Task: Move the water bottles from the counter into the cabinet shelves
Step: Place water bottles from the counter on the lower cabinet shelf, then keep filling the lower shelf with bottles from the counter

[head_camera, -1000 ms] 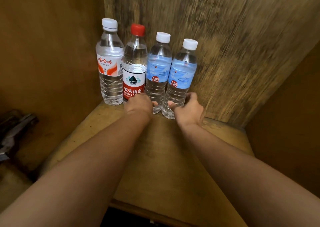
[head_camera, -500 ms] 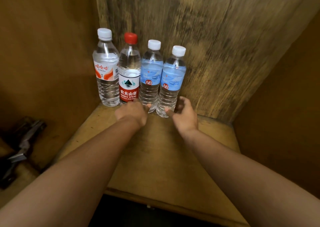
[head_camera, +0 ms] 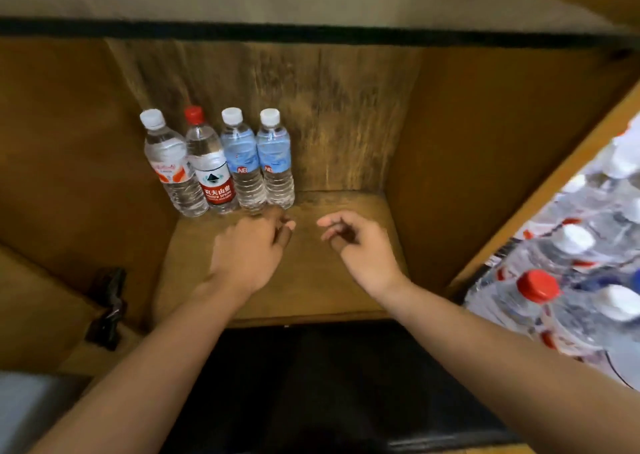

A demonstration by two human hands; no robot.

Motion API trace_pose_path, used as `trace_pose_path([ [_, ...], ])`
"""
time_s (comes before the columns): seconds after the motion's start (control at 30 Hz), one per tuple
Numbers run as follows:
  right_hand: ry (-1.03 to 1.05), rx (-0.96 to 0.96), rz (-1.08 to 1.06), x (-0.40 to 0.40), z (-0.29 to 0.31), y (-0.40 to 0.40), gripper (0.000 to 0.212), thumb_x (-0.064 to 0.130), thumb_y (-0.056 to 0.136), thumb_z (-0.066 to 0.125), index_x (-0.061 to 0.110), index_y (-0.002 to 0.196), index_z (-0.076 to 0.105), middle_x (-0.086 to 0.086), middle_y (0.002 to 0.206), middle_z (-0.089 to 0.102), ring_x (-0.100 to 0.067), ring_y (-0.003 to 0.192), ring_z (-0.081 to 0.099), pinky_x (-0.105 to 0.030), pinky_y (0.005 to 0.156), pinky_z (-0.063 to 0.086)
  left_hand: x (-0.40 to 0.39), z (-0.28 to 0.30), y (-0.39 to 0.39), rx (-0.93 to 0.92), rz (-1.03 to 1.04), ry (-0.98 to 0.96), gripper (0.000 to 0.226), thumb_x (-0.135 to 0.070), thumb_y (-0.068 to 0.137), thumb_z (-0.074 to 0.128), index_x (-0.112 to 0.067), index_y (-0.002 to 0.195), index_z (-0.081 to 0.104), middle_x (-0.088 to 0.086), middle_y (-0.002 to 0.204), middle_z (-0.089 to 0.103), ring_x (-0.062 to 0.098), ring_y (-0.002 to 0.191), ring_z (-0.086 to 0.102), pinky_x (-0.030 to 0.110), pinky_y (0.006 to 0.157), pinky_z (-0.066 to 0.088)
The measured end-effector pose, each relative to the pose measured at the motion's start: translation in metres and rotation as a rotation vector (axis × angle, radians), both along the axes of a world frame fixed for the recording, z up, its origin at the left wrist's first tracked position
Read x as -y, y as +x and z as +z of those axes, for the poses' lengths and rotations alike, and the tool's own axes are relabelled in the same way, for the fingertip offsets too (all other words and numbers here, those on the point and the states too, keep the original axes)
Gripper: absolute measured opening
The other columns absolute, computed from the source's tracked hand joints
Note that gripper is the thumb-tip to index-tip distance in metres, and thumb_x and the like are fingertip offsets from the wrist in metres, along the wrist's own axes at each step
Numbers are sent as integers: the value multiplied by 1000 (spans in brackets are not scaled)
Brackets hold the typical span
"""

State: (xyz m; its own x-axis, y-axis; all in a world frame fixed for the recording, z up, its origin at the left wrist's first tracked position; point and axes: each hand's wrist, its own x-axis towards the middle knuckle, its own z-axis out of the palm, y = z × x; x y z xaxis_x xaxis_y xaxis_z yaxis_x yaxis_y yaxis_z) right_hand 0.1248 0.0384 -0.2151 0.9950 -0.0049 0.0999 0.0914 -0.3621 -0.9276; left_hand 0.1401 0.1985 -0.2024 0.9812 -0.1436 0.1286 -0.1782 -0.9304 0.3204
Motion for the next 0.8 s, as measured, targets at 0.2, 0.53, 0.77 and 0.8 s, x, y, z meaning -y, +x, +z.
trace_pose_path([
  [0.2, 65, 24, -129, 47, 17, -84, 43, -9, 82, 53, 32, 88, 61, 9, 81, 64, -3, 82, 61, -21, 81, 49, 32, -11, -55, -188, 15, -724, 14, -22, 94, 49, -32, 95, 59, -10, 75, 66, 3, 62, 62, 24, 67, 48],
  [0.53, 119, 16, -516, 142, -19, -200, 29, -8, 84, 57, 18, 92, 66, 3, 86, 68, -5, 83, 64, -16, 77, 49, 141, -61, -124, -419, -44, -916, 23, -18, 92, 54, -41, 97, 56, -13, 86, 67, -3, 76, 62, 22, 70, 49],
  [0.77, 251, -114, -667, 181, -54, -211, 51, -7, 78, 65, 24, 115, 48, 7, 104, 56, 10, 92, 54, -10, 77, 47, 201, -87, -128, -523, -5, -904, 74, -1, 74, 73, -18, 136, 36, -7, 122, 46, 8, 114, 46, 28, 89, 43],
  [0.8, 255, -123, -652, 185, -57, -207, 55, -6, 77, 66, 25, 117, 45, 12, 108, 53, 14, 95, 52, -8, 78, 46, 206, -90, -126, -527, -12, -897, 78, -1, 72, 74, -19, 137, 35, -8, 124, 44, 7, 116, 43, 30, 93, 41],
])
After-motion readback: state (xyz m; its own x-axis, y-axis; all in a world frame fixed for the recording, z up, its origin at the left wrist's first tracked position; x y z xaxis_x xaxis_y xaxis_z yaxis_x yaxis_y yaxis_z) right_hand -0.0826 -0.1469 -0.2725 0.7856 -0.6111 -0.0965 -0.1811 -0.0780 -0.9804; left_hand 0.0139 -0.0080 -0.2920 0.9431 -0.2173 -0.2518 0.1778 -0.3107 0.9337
